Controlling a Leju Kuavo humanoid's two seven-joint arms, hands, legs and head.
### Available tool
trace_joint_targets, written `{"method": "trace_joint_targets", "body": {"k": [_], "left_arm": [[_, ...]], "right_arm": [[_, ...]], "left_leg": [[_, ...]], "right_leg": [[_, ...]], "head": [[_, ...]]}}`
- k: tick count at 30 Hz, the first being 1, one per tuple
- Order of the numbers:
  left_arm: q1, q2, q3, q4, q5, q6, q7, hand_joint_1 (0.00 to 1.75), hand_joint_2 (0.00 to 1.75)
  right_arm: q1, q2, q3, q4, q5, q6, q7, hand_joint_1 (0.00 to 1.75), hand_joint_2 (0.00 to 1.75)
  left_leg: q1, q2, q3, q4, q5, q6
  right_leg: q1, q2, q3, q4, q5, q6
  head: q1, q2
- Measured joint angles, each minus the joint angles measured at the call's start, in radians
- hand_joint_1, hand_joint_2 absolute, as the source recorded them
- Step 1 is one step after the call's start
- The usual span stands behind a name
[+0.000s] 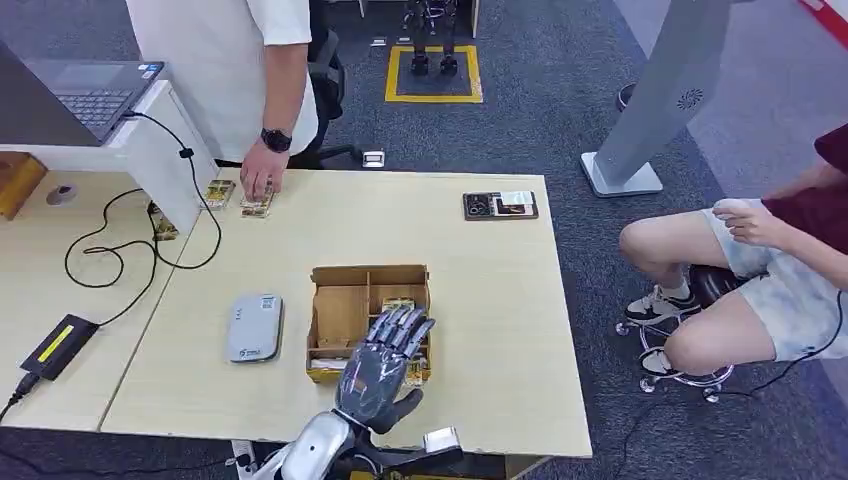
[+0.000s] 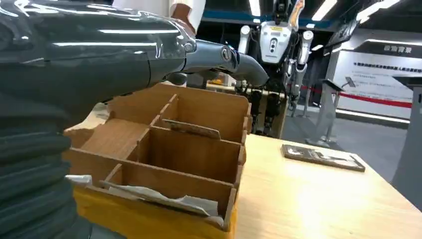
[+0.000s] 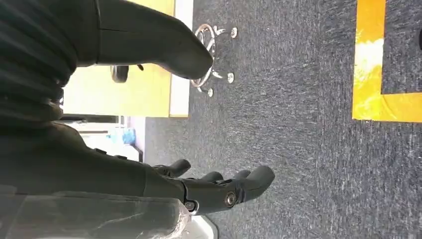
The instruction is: Pass the card to the sensor for recognition and then transmit it.
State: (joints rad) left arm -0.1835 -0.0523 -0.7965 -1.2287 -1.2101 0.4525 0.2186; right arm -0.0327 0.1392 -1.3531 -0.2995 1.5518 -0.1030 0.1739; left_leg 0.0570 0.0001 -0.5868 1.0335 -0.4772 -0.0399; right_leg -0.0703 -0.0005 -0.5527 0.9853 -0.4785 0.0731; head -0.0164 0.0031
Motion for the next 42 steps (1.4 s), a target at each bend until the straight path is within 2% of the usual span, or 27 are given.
{"method": "trace_joint_targets", "body": {"k": [6,14,21,31,42], "left_arm": [[0.011,-0.001,0.007,0.000,-0.047,0.018,0.010,0.00,1.75],[0.020,-0.008,0.014,0.000,-0.055,0.026,-0.030,0.00,1.75],[0.023,-0.015,0.014,0.008,-0.056,0.025,-0.030,0.00,1.75],[0.017,-0.021,0.014,0.050,-0.059,-0.007,-0.037,0.00,1.75],[0.012,-0.032,0.015,0.109,-0.106,-0.009,0.020,0.00,1.75]], "right_arm": [[0.000,0.000,-0.004,0.000,0.001,0.000,-0.002,0.00,1.75],[0.000,0.001,-0.012,0.000,0.005,-0.002,-0.006,0.00,1.75],[0.000,0.001,-0.014,0.000,0.005,-0.002,-0.006,0.00,1.75],[0.000,0.001,-0.014,0.000,0.006,-0.003,-0.013,0.00,1.75],[-0.001,0.001,-0.014,0.000,0.021,-0.006,-0.017,0.00,1.75]], "left_leg": [[0.000,0.000,0.000,0.000,0.000,0.000],[0.000,0.000,0.000,0.000,0.000,0.000],[0.000,0.000,0.000,0.000,0.000,0.000],[0.000,0.000,0.000,0.000,0.000,0.000],[0.000,0.000,0.000,0.000,0.000,0.000]], "right_leg": [[0.000,0.000,0.000,0.000,0.000,0.000],[0.000,0.000,0.000,0.000,0.000,0.000],[0.000,0.000,0.000,0.000,0.000,0.000],[0.000,0.000,0.000,0.000,0.000,0.000],[0.000,0.000,0.000,0.000,0.000,0.000]], "head": [[0.000,0.000],[0.001,0.000],[0.000,0.000],[0.000,0.000],[0.000,0.000]]}}
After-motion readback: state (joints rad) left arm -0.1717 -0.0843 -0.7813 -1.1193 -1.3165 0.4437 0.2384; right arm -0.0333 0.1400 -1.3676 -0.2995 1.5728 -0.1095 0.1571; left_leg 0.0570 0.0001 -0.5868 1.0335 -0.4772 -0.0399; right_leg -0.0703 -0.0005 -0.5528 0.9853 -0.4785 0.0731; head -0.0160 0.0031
